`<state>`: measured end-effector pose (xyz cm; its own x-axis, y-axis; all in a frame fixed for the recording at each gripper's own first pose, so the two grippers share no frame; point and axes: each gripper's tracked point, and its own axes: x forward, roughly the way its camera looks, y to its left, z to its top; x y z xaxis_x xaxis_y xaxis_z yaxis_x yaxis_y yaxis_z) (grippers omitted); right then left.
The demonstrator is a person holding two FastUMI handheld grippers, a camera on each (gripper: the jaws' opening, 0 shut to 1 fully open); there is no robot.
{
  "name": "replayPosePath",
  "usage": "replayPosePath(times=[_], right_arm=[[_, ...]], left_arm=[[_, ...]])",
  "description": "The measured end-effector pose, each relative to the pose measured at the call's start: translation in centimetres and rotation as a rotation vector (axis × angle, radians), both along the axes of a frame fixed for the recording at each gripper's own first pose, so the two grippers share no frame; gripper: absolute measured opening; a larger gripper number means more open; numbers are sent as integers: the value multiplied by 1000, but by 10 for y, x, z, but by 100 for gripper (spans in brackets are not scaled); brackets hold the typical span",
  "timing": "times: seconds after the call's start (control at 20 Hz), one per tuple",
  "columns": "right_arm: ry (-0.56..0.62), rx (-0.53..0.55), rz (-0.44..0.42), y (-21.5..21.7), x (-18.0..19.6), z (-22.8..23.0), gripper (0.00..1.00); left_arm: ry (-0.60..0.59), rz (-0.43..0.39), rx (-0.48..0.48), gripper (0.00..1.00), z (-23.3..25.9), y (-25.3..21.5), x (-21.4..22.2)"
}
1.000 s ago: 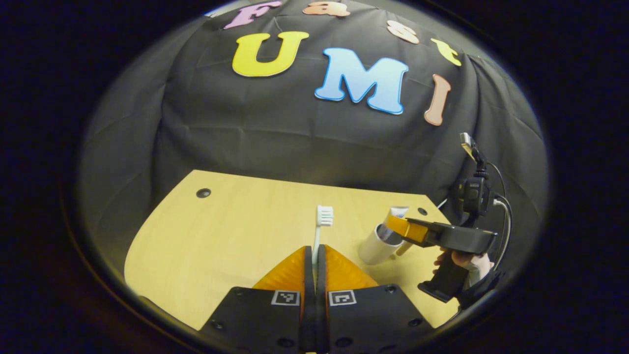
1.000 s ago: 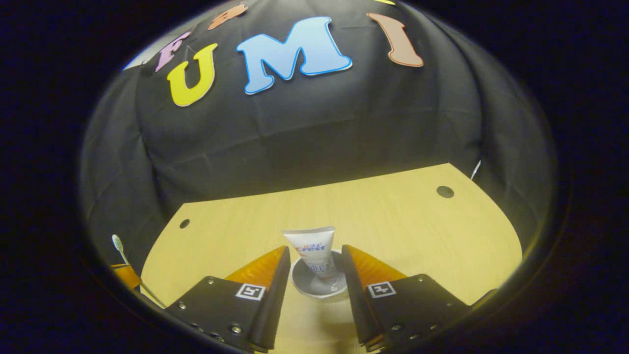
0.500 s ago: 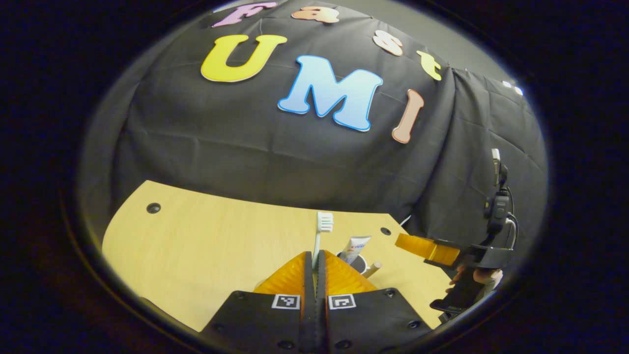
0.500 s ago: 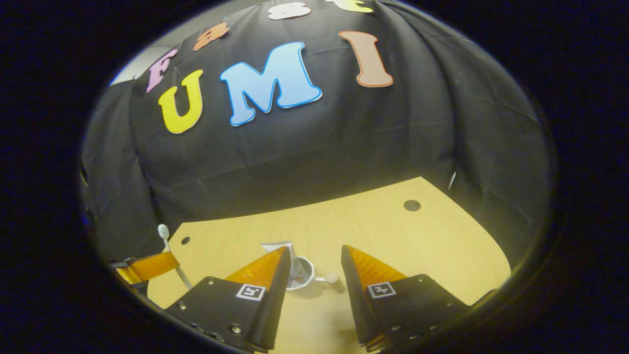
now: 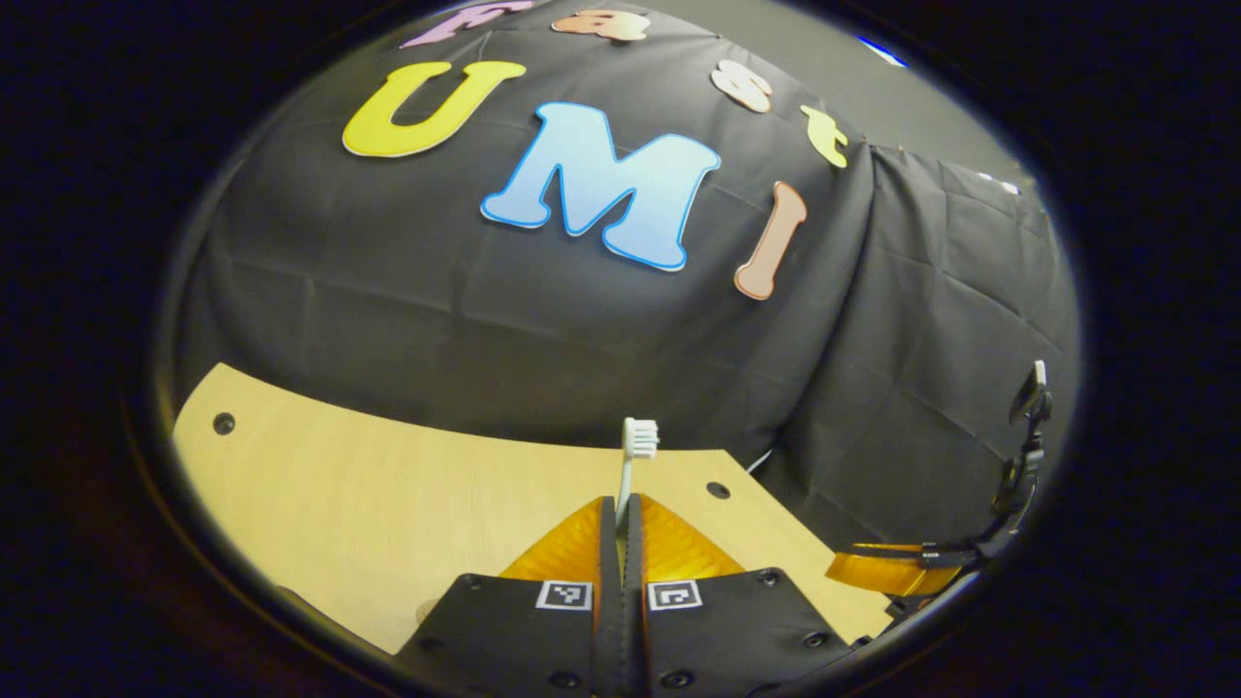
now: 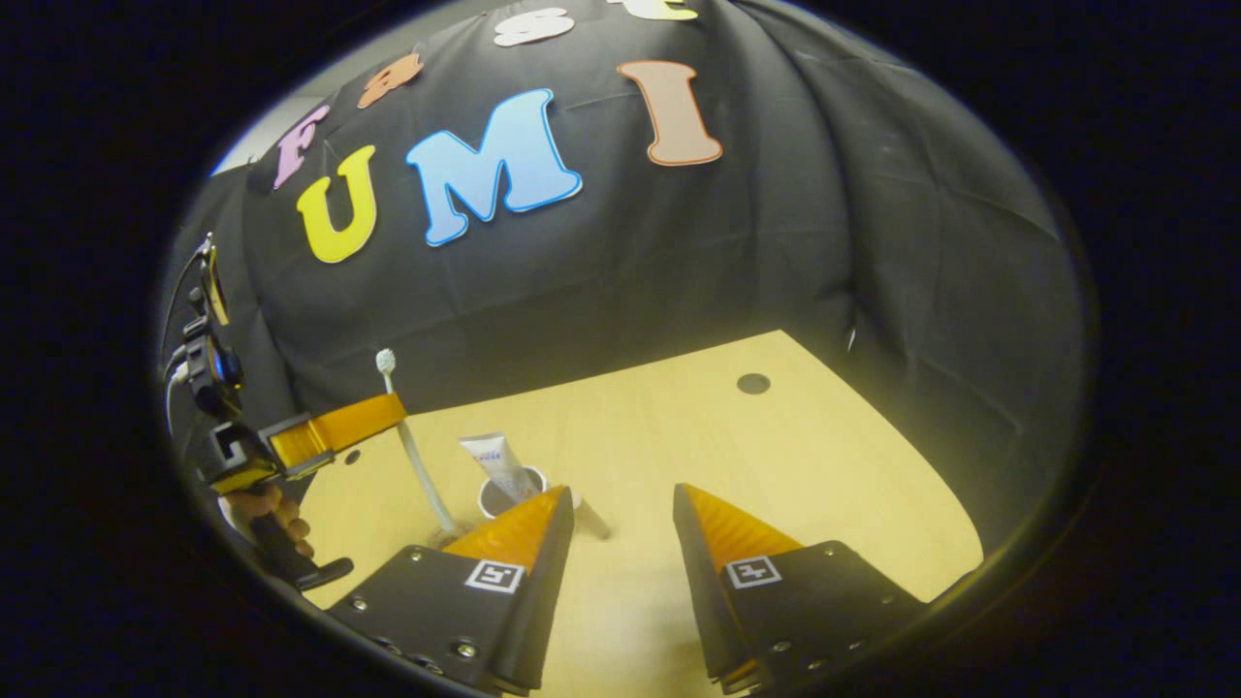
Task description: Put the toothbrush and toothpaste on the desktop into the cup, then pick up the cup and place it on the coaster on the desktop.
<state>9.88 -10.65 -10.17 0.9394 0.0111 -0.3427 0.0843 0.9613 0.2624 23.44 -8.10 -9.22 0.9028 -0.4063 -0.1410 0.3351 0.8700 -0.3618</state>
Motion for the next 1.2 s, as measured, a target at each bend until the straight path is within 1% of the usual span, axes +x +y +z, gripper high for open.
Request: replayPosePath(times=[0.05, 0.25, 0.45, 0.5, 0.55, 0.6, 0.65, 0.7, 0.9, 1.0, 1.2], right_arm=[[4, -1, 0, -6, 0, -2, 61], [28, 9, -7, -30, 3, -9, 61], [42, 9, -11, -49, 6, -11, 61], [43, 6, -9, -53, 8, -12, 60], [44, 3, -9, -55, 9, -11, 60], [43, 3, -9, -58, 9, -10, 60], [43, 6, -8, -59, 10, -10, 60], [44, 9, -8, -60, 11, -10, 60], [47, 16, 0, -59, 14, -12, 61], [48, 18, -3, -60, 14, -11, 61], [48, 24, -14, -64, 14, -12, 60]], left_arm=[[-8, 8, -6, 5, 2, -1, 7], [-26, 45, -36, 6, 3, -10, 30], [-7, 130, -87, 7, -13, -9, 44], [-13, 154, -85, 7, -13, -8, 45], [-19, 180, -67, 7, -15, -6, 46], [-20, 197, -41, 5, -18, -5, 47], [-18, 206, -16, 5, -22, -5, 46], [-9, 209, -6, 7, -27, -7, 44], [40, 240, -49, 7, -46, -7, 32], [36, 254, -54, 7, -49, -8, 27], [21, 276, 2, 7, -58, -12, 12]])
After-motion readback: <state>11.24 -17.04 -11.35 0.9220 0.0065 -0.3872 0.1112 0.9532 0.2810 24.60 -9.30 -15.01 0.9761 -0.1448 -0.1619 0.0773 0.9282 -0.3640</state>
